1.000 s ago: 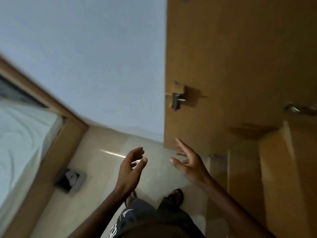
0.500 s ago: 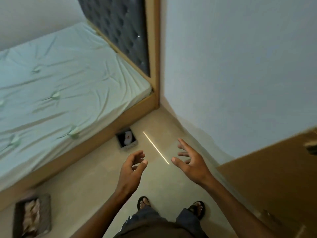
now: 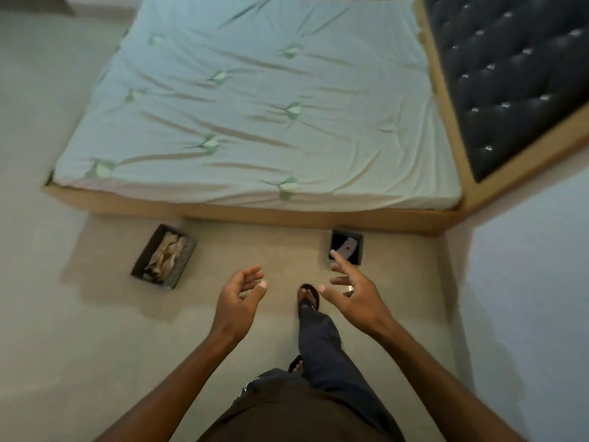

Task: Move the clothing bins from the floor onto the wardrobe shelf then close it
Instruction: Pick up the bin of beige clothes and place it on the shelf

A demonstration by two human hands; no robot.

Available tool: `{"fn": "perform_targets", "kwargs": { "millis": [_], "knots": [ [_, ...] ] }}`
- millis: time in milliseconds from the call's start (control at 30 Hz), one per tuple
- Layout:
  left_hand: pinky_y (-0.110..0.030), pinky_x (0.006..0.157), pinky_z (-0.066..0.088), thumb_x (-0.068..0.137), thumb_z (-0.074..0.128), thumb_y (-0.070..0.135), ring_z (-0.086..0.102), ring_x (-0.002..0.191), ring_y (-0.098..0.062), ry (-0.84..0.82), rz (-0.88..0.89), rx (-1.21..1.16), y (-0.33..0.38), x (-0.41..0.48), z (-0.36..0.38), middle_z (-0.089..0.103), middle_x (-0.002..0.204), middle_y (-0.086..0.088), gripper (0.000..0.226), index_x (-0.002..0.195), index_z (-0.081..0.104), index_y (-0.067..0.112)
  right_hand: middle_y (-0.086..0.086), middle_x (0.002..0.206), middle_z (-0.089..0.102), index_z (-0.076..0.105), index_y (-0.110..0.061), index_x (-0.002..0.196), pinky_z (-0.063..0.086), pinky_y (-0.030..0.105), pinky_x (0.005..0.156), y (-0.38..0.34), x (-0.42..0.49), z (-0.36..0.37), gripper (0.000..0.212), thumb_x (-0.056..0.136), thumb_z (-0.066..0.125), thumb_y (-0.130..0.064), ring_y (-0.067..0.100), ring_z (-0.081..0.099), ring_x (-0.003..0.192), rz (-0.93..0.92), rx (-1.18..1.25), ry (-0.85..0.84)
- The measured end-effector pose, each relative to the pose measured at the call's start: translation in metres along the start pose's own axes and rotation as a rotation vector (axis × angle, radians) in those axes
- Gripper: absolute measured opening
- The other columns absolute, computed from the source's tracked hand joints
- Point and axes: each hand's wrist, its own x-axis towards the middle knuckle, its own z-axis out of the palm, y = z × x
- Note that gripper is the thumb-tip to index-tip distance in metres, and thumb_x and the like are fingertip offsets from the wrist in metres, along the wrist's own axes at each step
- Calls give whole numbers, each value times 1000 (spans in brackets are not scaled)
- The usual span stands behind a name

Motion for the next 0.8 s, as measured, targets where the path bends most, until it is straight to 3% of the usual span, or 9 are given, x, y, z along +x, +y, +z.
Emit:
{"fn": "perform_targets", "kwargs": {
  "millis": [300,467,567,667,800],
  "knots": [
    [-24,90,49,93,60,22,61,107,-7,304,-225,-118,-28,74,-114,65,115,8,32,125,58,26,-6,141,47,26,-36,149,48,13,67,-84,147,110,75,86,68,-37,7,54,115,-62,-117,-340],
    [-16,82,46,92,61,21,61,102,-5,446,-346,-158,-63,120,-179,66,112,7,30,122,60,22,-4,141,49,28,-36,149,53,28,87,-118,220,199,75,85,68,-40,8,56,113,-47,-209,-501],
    [-12,76,44,93,60,22,60,102,-5,482,-444,-151,-111,157,-221,64,111,9,29,123,59,22,-5,140,50,29,-35,149,48,24,88,-125,268,270,75,85,68,-40,8,57,111,-20,-258,-570],
    [-11,77,43,93,61,21,60,100,-5,491,-523,-128,-172,199,-259,64,107,12,27,120,59,22,-4,140,50,29,-35,149,51,30,93,-110,316,344,75,85,68,-42,10,57,111,19,-296,-594],
    [-27,87,47,92,60,29,58,105,-14,375,-657,46,-289,267,-312,63,114,5,30,120,58,20,0,141,49,29,-33,149,51,37,96,-57,384,453,73,86,65,-42,15,58,111,121,-348,-593]
  ]
}}
